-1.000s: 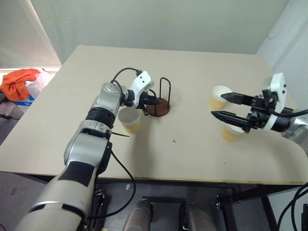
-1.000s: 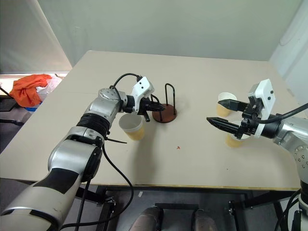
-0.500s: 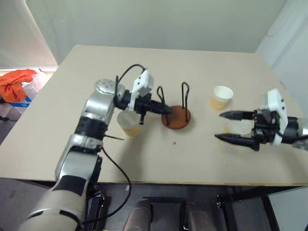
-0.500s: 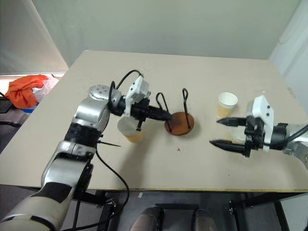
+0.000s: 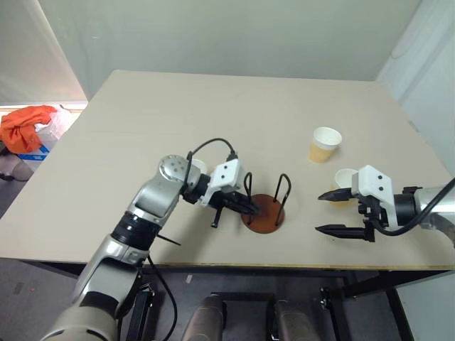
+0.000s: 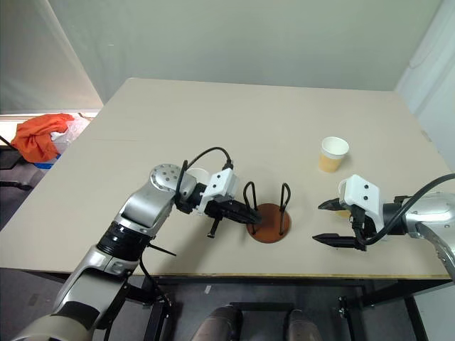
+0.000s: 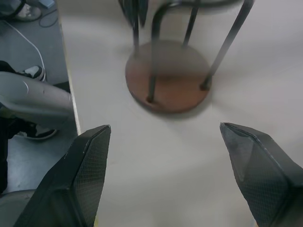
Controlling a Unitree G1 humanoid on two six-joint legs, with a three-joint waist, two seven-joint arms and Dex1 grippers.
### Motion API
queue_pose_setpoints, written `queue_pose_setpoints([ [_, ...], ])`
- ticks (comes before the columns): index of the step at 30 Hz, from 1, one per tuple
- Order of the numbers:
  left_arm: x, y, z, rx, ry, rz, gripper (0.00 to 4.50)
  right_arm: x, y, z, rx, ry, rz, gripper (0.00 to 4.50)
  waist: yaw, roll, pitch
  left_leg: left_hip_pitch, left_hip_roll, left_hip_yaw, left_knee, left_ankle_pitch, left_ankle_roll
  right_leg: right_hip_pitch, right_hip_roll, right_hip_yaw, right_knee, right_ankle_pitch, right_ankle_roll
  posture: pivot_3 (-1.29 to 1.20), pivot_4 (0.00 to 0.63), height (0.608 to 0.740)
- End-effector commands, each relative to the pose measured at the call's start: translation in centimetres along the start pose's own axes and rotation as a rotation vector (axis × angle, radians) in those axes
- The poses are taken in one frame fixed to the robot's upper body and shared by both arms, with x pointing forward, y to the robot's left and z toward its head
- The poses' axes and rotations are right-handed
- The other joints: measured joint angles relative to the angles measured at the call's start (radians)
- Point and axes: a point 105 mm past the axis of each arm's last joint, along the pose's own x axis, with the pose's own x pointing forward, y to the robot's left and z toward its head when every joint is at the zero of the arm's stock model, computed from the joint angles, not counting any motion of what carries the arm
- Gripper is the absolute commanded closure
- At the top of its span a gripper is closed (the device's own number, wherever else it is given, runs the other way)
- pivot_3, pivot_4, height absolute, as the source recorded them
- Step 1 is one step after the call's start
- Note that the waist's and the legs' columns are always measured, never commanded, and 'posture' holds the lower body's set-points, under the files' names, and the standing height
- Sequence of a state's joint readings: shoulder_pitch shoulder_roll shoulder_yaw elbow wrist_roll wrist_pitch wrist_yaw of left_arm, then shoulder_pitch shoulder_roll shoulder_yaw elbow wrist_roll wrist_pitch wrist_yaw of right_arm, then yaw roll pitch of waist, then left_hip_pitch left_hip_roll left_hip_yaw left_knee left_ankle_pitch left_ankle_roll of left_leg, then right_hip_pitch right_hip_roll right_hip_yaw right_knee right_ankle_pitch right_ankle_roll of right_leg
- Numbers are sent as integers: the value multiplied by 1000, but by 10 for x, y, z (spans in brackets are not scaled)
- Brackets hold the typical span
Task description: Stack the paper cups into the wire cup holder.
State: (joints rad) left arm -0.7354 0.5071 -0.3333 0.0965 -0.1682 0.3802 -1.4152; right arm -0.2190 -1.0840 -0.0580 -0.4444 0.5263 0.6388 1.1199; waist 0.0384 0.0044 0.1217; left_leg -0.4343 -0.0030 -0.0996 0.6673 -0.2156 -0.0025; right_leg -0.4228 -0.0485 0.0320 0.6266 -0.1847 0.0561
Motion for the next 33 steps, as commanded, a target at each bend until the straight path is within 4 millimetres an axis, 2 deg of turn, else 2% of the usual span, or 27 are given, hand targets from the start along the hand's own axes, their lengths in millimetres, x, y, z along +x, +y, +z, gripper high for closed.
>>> queue_pose_setpoints([
  [1, 4, 0, 4, -6, 10, 4, 4192, -3, 0, 4, -54, 12, -4, 571, 0, 0, 0, 0, 0, 0, 0, 1, 0, 0, 0, 0, 0, 0, 0, 0, 150, 740],
  [2, 6, -1, 5, -12, 0, 3, 3846, -3, -1, 4, -57, 17, -6, 571, 0, 0, 0, 0, 0, 0, 0, 1, -1, 0, 0, 0, 0, 1, -1, 0, 150, 740],
  [3, 7, 1, 6, -15, -3, 11, 3702, -3, -2, 3, -59, 19, -7, 571, 0, 0, 0, 0, 0, 0, 0, 2, -1, 0, 0, 0, 0, 1, -1, 0, 150, 740],
  [8, 6, 4, 9, -25, -11, 42, 1991, -5, -6, 3, -72, 31, -13, 571, -2, 0, 0, -1, 0, 0, -1, 2, -1, 0, -1, 0, -1, 1, -1, 0, 150, 740],
  [11, 0, 1, 14, -18, -27, 42, 1018, -8, -10, 3, -85, 39, -16, 571, -2, 0, 0, -1, 0, 0, -2, 2, -2, -1, -1, 0, -1, 1, -1, 0, 150, 740],
  [14, -12, 0, 23, 70, 16, 79, 46, -18, -23, 3, -118, 73, -46, 571, -2, 0, 0, -1, 0, 0, -3, 1, -2, -1, 0, 0, -1, 0, 0, 0, 150, 740],
  [17, -27, -14, 37, 117, 51, 45, 16, -30, -33, 13, -168, 90, -67, 571, -3, 0, 0, -2, 0, 0, -3, 1, -2, -2, 0, 0, -2, 0, 0, 0, 150, 740],
  [21, -50, -27, 32, 150, 127, 66, 16, -43, -43, 18, -212, 120, -83, 571, -6, 0, 0, -2, 0, 0, -5, 1, -3, -3, 0, 0, -2, -2, -2, 0, 150, 740],
  [25, -94, -32, 42, 109, 56, 171, 16, -50, -68, -1, -216, 230, -162, 571, -8, 0, 0, -2, 0, -1, -5, 0, -3, -4, 0, 0, -1, -4, -4, 0, 150, 740],
  [28, -119, -35, 54, 115, 4, 245, 16, -44, -75, -13, -210, 266, -147, 571, -8, 0, 0, -2, 1, -1, -5, -1, -4, -5, 0, -1, 0, -3, -5, 0, 150, 740],
  [33, -132, -41, 77, 145, -65, 301, 16, -30, -90, -36, -200, 335, -143, 571, -9, 1, 0, -1, 1, -1, -6, -2, -4, -5, -1, -2, 0, -3, -8, 0, 150, 740],
])
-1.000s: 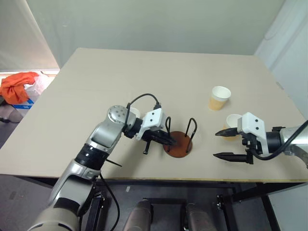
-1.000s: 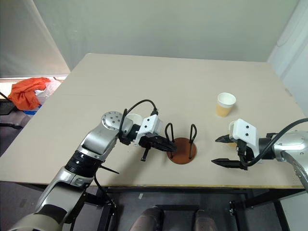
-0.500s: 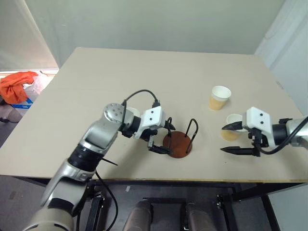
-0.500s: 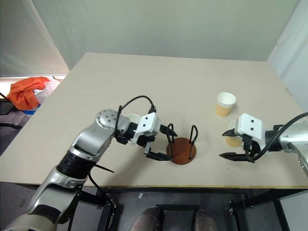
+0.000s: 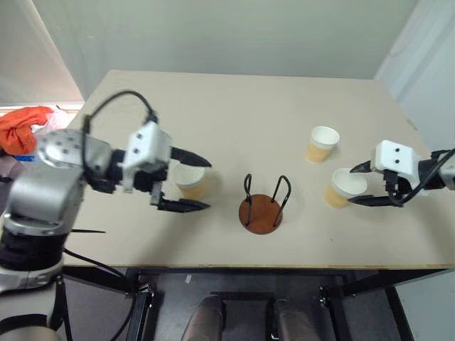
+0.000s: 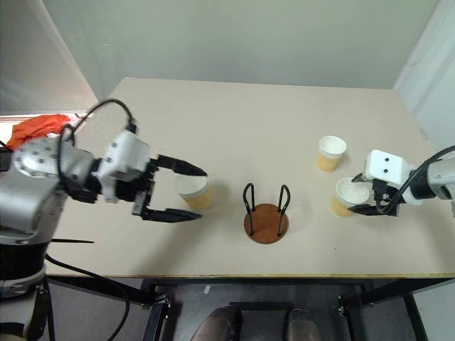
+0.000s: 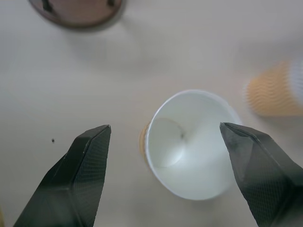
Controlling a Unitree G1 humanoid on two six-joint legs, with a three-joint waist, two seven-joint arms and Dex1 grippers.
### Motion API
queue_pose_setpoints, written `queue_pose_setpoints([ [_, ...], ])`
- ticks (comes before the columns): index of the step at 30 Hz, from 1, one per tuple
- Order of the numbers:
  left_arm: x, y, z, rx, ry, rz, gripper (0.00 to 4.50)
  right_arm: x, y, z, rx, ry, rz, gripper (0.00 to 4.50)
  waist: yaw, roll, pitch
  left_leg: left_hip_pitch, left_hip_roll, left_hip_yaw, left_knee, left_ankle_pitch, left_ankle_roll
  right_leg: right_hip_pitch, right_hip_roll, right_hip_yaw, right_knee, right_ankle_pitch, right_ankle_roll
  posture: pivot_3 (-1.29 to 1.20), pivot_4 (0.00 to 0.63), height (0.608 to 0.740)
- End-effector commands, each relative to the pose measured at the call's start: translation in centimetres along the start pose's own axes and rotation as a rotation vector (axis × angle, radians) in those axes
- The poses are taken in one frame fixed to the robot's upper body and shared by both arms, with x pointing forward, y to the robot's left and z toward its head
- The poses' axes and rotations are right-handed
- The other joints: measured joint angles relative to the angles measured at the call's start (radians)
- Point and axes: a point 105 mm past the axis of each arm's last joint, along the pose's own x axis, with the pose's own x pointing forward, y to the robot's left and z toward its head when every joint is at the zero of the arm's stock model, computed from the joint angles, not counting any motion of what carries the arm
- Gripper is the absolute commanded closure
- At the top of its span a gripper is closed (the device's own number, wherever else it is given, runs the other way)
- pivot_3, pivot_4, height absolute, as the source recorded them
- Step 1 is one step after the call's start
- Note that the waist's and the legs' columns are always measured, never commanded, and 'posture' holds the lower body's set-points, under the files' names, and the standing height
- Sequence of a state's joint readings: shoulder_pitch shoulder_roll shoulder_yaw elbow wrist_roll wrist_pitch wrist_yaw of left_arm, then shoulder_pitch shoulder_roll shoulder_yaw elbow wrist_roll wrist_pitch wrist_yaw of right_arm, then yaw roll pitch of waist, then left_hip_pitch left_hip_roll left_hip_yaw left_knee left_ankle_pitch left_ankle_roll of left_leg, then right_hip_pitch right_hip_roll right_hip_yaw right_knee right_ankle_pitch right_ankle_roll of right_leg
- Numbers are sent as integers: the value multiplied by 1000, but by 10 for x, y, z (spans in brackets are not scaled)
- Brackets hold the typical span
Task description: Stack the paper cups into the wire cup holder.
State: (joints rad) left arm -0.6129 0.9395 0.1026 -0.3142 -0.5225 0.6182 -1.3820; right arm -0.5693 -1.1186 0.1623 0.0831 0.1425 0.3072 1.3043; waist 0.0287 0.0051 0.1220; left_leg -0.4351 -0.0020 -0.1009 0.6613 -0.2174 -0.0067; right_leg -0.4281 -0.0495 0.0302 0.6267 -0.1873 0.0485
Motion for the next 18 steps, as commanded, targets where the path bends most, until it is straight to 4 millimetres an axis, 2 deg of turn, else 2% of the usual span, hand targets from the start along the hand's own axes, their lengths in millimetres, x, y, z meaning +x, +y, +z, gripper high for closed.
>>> queue_pose_setpoints([
  [1, -5, -5, 23, 51, -51, 20, 16, 9, -7, -8, -36, 56, -6, 571, 1, 0, 0, 0, 0, 0, 0, 0, 0, 0, -1, -1, 0, 1, -1, 0, 150, 740],
  [3, -6, -8, 26, 60, -52, 23, 16, 16, -5, -11, -48, 76, 11, 571, 0, 0, 0, 0, 0, 0, 0, 0, 0, -1, -2, -2, 0, 2, -3, 0, 150, 740],
  [6, -11, -7, 28, 78, -32, 60, 0, 18, -7, -17, -64, 107, 13, 1158, -1, 1, 1, 0, 0, 0, 0, -1, 0, -1, -3, -3, 0, 2, -3, 0, 150, 740],
  [12, -25, 0, 23, 73, -1, 128, 0, 13, -12, -7, -92, 81, 14, 3160, -4, 1, 1, 0, 0, 0, -2, -2, -1, -3, -3, -2, 0, 2, -4, 0, 150, 740],
  [15, -27, 3, 21, 72, 2, 145, 0, 1, -15, 13, -124, 25, 23, 4274, -4, 1, 1, 0, 0, 0, -3, -2, -2, -3, -3, -2, 0, 1, -5, 0, 150, 740],
  [16, -28, 3, 22, 73, -2, 149, 0, -11, -15, 33, -153, -36, 39, 4479, -4, 1, 1, 0, 0, 0, -4, -2, -2, -4, -3, -2, 0, 1, -5, 0, 150, 740],
  [18, -28, 4, 22, 73, -5, 152, 0, -27, -12, 60, -200, -123, 66, 4479, -5, 3, 2, -1, 0, 1, -4, -2, -2, -5, -3, -2, 0, 1, -6, 0, 150, 740],
])
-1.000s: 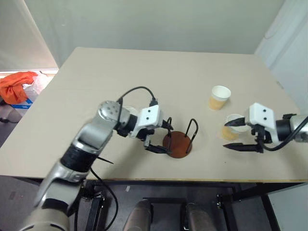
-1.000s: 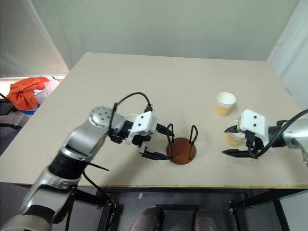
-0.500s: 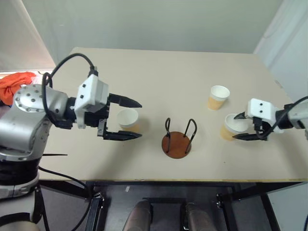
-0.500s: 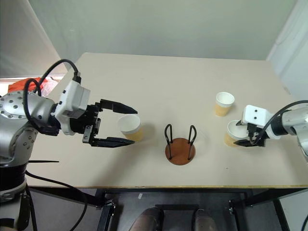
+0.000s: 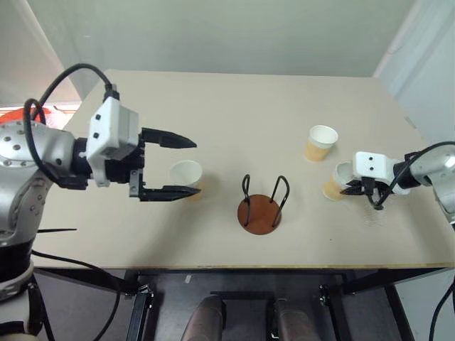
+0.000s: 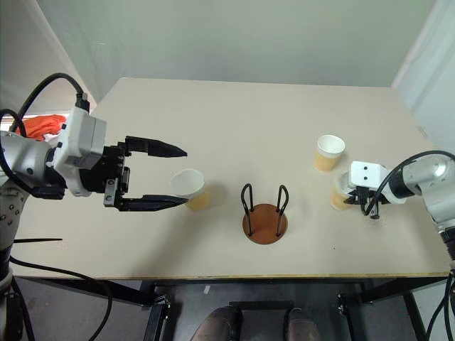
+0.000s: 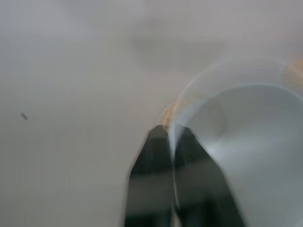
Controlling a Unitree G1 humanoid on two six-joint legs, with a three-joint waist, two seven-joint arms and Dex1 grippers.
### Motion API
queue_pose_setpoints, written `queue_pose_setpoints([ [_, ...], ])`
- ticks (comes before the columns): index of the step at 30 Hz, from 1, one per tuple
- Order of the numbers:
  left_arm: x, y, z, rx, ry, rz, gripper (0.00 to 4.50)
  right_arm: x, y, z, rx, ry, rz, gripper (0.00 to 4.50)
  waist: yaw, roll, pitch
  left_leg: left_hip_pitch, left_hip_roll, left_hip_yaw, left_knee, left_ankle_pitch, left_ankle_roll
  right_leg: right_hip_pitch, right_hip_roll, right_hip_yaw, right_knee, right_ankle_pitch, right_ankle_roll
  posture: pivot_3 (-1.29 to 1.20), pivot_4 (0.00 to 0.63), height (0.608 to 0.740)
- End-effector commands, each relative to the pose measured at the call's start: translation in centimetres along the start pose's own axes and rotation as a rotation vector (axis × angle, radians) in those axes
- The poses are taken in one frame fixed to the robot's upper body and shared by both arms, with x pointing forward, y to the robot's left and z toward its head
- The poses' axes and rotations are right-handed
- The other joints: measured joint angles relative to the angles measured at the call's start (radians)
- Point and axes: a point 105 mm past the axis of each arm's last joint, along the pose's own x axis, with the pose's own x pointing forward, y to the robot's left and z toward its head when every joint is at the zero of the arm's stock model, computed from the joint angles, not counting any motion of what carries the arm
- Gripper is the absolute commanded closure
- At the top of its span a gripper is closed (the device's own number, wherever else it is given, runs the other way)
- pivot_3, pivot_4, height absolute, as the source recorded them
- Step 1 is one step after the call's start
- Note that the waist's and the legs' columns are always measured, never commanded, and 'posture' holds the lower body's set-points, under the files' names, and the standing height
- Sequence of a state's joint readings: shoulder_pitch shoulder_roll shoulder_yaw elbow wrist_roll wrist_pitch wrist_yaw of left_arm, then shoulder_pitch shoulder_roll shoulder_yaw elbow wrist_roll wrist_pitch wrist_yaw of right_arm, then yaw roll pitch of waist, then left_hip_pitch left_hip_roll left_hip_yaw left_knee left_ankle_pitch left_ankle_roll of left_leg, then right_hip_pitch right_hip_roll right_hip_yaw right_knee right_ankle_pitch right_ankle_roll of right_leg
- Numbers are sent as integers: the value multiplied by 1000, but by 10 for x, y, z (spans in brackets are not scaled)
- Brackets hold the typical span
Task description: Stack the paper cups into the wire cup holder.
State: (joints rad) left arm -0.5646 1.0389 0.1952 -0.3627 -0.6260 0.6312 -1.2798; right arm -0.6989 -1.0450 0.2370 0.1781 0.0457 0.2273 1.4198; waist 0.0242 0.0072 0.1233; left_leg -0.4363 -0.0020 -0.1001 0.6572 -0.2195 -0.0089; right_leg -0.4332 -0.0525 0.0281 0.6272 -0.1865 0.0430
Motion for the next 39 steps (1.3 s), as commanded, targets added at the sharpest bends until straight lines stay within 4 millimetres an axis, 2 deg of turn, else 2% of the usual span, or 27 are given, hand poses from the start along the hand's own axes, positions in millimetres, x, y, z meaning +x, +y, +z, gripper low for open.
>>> queue_pose_setpoints([
  [1, -8, 4, 9, 46, -8, 43, 0, -54, -8, 73, -155, -222, -27, 4479, -1, 1, 1, 0, 0, 1, -1, 0, 0, -1, 0, 0, 0, 0, 0, 0, 150, 740],
  [3, -9, 4, 6, 41, -3, 52, 0, -80, -8, 121, -232, -394, -8, 4479, -6, 2, 1, 0, -1, 1, -3, 1, -2, -2, 0, 0, 0, -1, -2, 0, 150, 740],
  [4, -9, 5, 6, 40, -2, 55, 0, -88, -8, 138, -265, -449, 4, 4479, -8, 2, 1, -1, -1, 1, -6, 3, -3, -4, 0, 1, 0, -2, -3, 0, 150, 740],
  [6, -10, 6, 5, 39, 0, 65, 0, -85, -7, 157, -330, -487, 40, 4479, -11, -1, -1, 0, 0, 1, -12, 6, -5, -6, 1, 0, 1, -4, -7, 0, 150, 740],
  [9, -11, 8, 2, 44, 17, 92, 0, -58, 3, 171, -408, -494, 145, 4479, -14, -7, -4, 2, 5, -3, -14, 4, -8, -6, 5, -2, 2, -7, -12, 0, 150, 740],
  [16, -17, 4, 3, 47, 43, 116, 0, -23, 20, 165, -492, -454, 263, 4479, -11, -3, -1, 0, 7, -3, -13, 4, -11, -10, 7, -2, 8, -8, -15, 0, 150, 740],
  [22, -19, 0, 2, 38, 57, 126, 0, -17, 30, 156, -520, -425, 320, 4479, -13, -3, -1, 1, 7, -3, -13, 3, -12, -10, 7, -2, 9, -8, -16, 0, 150, 740],
  [27, -18, 0, 2, 30, 52, 131, 0, -1, 28, 153, -519, -406, 306, 4479, -18, -4, -2, 5, 8, -2, -12, 4, -13, -10, 7, -2, 16, -9, -20, 0, 150, 740],
  [31, -19, 1, 0, 23, 59, 135, 0, 0, 28, 153, -503, -414, 308, 4479, -18, -4, -1, 7, 9, -2, -12, 5, -14, -9, 7, -2, 18, -9, -23, 0, 150, 740],
  [34, -20, 5, -2, 22, 67, 149, 0, -2, 27, 152, -495, -408, 301, 3863, -19, -4, -1, 7, 9, -2, -12, 5, -14, -9, 7, -2, 18, -9, -25, 0, 150, 740],
  [39, -17, 20, -3, 28, 52, 215, 0, -7, 24, 159, -498, -432, 281, 2218, -18, -4, -1, 7, 9, -2, -12, 5, -14, -9, 7, -2, 18, -9, -25, 0, 150, 740],
])
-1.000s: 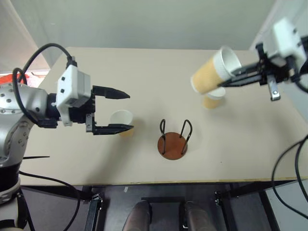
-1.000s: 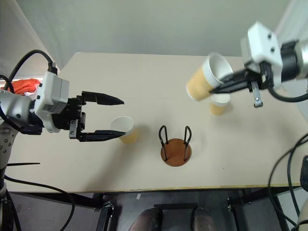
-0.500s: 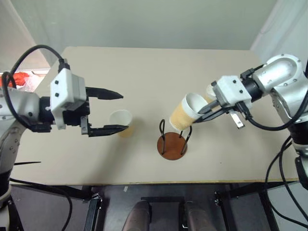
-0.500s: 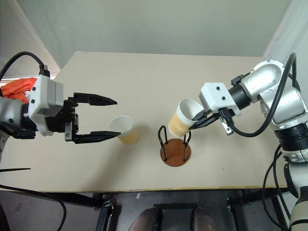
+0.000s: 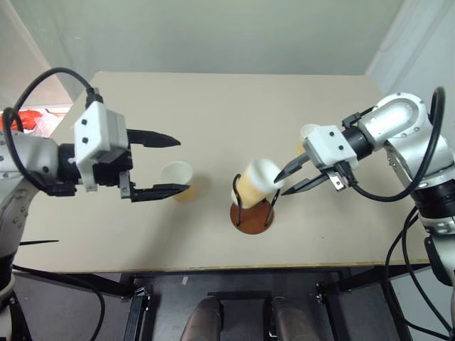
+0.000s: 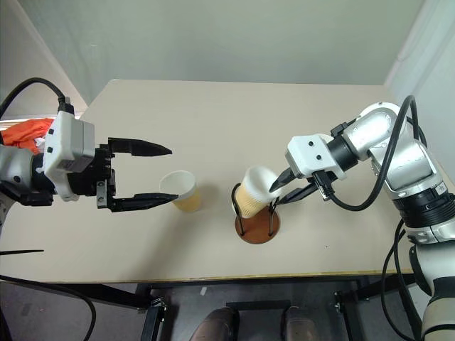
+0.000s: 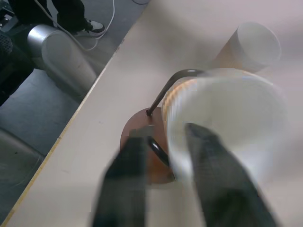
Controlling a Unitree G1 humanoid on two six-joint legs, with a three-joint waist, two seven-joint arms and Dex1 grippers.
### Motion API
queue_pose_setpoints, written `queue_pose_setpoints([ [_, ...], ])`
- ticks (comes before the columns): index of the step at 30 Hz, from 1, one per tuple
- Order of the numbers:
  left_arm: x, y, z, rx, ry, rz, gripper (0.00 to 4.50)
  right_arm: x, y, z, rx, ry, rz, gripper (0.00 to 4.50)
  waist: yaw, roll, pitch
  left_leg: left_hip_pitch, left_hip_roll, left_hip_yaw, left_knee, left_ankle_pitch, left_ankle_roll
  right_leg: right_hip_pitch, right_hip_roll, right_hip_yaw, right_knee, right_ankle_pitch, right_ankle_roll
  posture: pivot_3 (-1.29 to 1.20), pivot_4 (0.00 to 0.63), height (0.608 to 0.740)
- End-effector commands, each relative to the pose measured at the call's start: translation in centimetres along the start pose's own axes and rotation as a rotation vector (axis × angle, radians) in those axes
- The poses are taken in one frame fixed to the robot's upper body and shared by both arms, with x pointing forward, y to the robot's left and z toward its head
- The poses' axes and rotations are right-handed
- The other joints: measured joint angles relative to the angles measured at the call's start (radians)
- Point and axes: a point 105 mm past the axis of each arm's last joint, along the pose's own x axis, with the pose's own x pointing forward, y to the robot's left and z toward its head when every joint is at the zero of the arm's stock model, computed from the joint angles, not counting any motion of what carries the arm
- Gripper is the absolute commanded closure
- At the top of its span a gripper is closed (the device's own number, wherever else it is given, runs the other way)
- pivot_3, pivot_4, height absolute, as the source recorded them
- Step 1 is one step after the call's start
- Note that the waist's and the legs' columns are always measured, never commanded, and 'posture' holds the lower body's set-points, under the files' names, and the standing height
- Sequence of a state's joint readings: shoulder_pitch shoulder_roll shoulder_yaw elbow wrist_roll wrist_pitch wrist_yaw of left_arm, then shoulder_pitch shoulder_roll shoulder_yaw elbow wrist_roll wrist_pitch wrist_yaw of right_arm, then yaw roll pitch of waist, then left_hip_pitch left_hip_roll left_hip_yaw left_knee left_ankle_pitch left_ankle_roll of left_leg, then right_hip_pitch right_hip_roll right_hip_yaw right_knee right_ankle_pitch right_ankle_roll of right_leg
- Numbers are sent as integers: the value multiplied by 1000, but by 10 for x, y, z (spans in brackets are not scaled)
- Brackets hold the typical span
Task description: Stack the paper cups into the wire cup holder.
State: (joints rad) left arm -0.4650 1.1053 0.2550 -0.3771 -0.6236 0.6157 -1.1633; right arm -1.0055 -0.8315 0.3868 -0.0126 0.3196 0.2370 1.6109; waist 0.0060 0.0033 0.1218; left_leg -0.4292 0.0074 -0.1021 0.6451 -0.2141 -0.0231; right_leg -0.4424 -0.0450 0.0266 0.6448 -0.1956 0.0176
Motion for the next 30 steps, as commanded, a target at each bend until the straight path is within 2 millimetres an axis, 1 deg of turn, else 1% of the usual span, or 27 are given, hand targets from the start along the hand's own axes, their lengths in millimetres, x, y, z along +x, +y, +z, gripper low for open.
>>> queue_pose_setpoints([
  [1, 2, 17, 12, 38, -47, 88, 0, -13, -9, 15, -57, -11, -61, 1876, 1, 0, 0, 0, 0, 0, 0, 0, 0, 0, 0, 0, 0, 0, 0, 0, 150, 740],
  [4, 7, 41, 15, 29, -74, 212, 0, -19, -22, 16, -50, -17, -143, 900, 1, 0, 0, 0, 0, 0, 0, 0, 0, 0, 0, 0, 0, 0, 0, 0, 150, 740],
  [5, 9, 53, 14, 9, -71, 276, 0, -23, -32, 13, -34, -13, -197, 580, 1, 0, 0, 0, 0, 0, 0, 0, 0, 0, 0, 0, 0, 0, -1, 0, 150, 740],
  [7, 16, 70, 12, -53, -90, 352, 0, -38, -61, 0, 35, -13, -370, 580, 1, 0, 0, 1, 0, 0, 0, 0, 0, 1, 0, 0, 0, 1, -1, 0, 150, 740],
  [8, 21, 74, 10, -74, -85, 365, 0, -47, -77, -13, 72, 12, -473, 580, 1, 0, 0, 1, 0, 0, 0, 1, 0, 1, 0, 0, 0, 2, -3, 0, 150, 740],
  [9, 25, 75, 7, -85, -73, 366, 0, -54, -87, -26, 99, 42, -550, 580, 1, 0, 0, 1, 0, 0, 0, 3, 0, 0, 0, 0, 0, 3, -4, 0, 150, 740],
  [10, 28, 76, 4, -90, -58, 366, 0, -61, -95, -38, 127, 72, -606, 580, 1, 0, 0, 1, 0, 0, 0, 3, -1, 0, 0, 0, 0, 3, -4, 0, 150, 740],
  [11, 32, 76, 1, -105, -46, 367, 0, -68, -101, -57, 199, 108, -674, 580, 2, 0, 0, 2, 0, 0, 0, 3, -1, 0, 0, 0, 0, 4, -5, 0, 150, 740],
  [12, 35, 76, -1, -115, -39, 369, 0, -73, -103, -70, 248, 130, -714, 580, 3, 0, 0, 2, 0, -1, 0, 3, -1, 0, 0, 0, -1, 4, -5, 0, 150, 740],
  [13, 38, 75, -3, -123, -32, 364, 0, -77, -103, -88, 309, 175, -756, 580, 6, 0, 0, 1, 0, -1, -1, 3, -1, 0, 0, 0, -1, 4, -4, 0, 150, 740],
  [15, 40, 73, -7, -132, -12, 352, 0, -80, -100, -111, 379, 236, -791, 580, 11, 0, 0, 1, 0, -1, -2, 2, -2, -1, 0, 0, -1, 5, -3, 0, 150, 740],
  [16, 41, 73, -8, -128, 4, 345, 0, -80, -98, -119, 405, 257, -797, 580, 12, 0, 0, 0, 0, -1, -2, 2, -3, -2, 0, 0, -1, 5, -2, 0, 150, 740],
  [18, 42, 74, -9, -118, 13, 337, 0, -78, -95, -127, 433, 274, -795, 580, 13, 1, 1, -1, 0, -1, -6, 1, -3, -4, 0, 0, -2, 10, 5, 0, 150, 740],
  [21, 46, 86, -8, -101, -8, 340, 0, -74, -91, -138, 475, 293, -796, 580, 15, 1, 1, -5, 1, 0, -8, 1, -6, -9, 0, 0, -2, 10, 6, 0, 150, 740],
  [23, 50, 88, -2, -99, -25, 311, 0, -73, -90, -143, 491, 311, -813, 580, 15, 1, 1, -6, 3, 0, -8, 1, -7, -10, 1, -1, -2, 10, 7, 0, 150, 740],
  [25, 51, 84, 0, -101, -34, 271, 0, -70, -91, -145, 511, 302, -818, 580, 14, 1, 1, -6, 4, 1, -8, 1, -7, -10, 1, -1, -3, 11, 7, 0, 150, 740],
  [28, 51, 75, -6, -102, -18, 220, 0, -62, -88, -148, 541, 294, -794, 580, 11, 1, 1, -6, 4, 2, -9, 0, -8, -10, 2, -1, -4, 11, 7, 0, 150, 740],
  [30, 50, 70, -6, -103, -22, 191, 0, -58, -85, -153, 560, 306, -790, 580, 10, 1, 1, -6, 5, 2, -9, 0, -8, -10, 3, -1, -4, 11, 7, 0, 150, 740],
])
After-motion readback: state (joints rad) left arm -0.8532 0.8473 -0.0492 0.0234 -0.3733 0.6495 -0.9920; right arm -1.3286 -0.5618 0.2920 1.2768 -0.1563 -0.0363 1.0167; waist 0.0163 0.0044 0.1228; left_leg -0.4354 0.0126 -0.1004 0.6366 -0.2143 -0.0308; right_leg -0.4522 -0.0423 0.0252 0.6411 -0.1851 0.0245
